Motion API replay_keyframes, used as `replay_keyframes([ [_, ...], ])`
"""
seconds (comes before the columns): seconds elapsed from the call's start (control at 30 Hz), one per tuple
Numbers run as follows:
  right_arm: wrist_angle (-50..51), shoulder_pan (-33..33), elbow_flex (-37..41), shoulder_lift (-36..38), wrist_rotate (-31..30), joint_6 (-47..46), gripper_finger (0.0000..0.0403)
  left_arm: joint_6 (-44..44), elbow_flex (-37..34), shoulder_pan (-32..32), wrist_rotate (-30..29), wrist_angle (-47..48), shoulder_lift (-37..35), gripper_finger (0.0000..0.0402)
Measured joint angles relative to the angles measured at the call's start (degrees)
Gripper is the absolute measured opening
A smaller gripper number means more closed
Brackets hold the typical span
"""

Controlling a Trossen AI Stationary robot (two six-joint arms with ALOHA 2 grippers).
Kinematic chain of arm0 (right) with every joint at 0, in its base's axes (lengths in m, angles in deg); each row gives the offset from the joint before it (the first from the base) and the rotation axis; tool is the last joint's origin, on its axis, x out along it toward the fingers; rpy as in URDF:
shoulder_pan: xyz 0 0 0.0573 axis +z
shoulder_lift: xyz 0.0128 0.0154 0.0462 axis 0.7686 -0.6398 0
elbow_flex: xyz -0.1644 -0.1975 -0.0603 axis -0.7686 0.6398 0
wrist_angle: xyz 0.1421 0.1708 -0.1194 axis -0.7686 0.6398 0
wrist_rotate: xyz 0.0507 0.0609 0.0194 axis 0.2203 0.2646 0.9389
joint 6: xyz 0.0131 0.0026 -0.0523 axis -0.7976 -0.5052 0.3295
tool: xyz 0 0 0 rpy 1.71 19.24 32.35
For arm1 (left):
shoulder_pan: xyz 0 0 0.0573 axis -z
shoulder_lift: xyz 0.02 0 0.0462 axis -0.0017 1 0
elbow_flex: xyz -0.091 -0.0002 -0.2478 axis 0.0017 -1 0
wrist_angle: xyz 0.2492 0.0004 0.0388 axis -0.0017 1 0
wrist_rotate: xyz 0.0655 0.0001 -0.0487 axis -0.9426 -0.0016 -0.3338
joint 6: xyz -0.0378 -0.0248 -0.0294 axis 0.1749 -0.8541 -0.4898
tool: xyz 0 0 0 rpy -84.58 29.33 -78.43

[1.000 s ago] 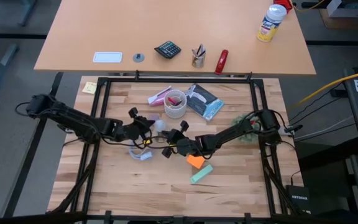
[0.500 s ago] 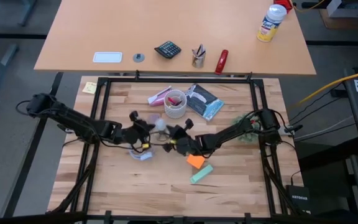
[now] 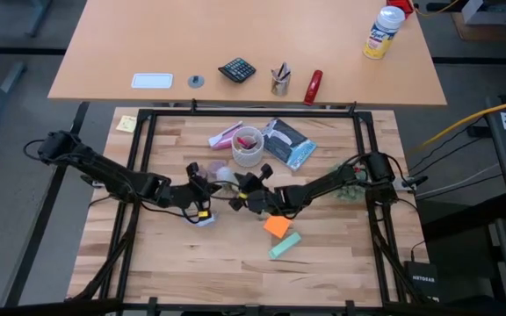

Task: Screw lightbulb
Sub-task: Remove the lightbulb from the lamp

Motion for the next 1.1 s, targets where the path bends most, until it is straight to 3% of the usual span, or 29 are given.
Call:
replay_keyframes([
  [0.47, -5.95, 4.82, 0.00, 4.91, 2.07, 5.51, 0.0007, 7.27, 0.00, -2.91, -7.93, -1.46, -9.04, 0.0001],
  [0.73, -5.19, 4.41, 0.00, 2.39, 4.84, 4.57, 0.0007, 3.96, -0.04, -8.66, -5.00, 2.00, -7.49, 0.0001],
  [0.9, -5.49, 2.96, 0.00, 0.82, 5.17, 4.36, 0.0007, 2.69, -0.02, -10.02, 0.09, 2.52, -4.49, 0.0001],
  [1.1, -4.30, 1.12, 0.00, 0.69, 5.68, 3.28, 0.0007, 2.28, -0.02, -9.64, -0.17, 2.23, -0.99, 0.0001],
])
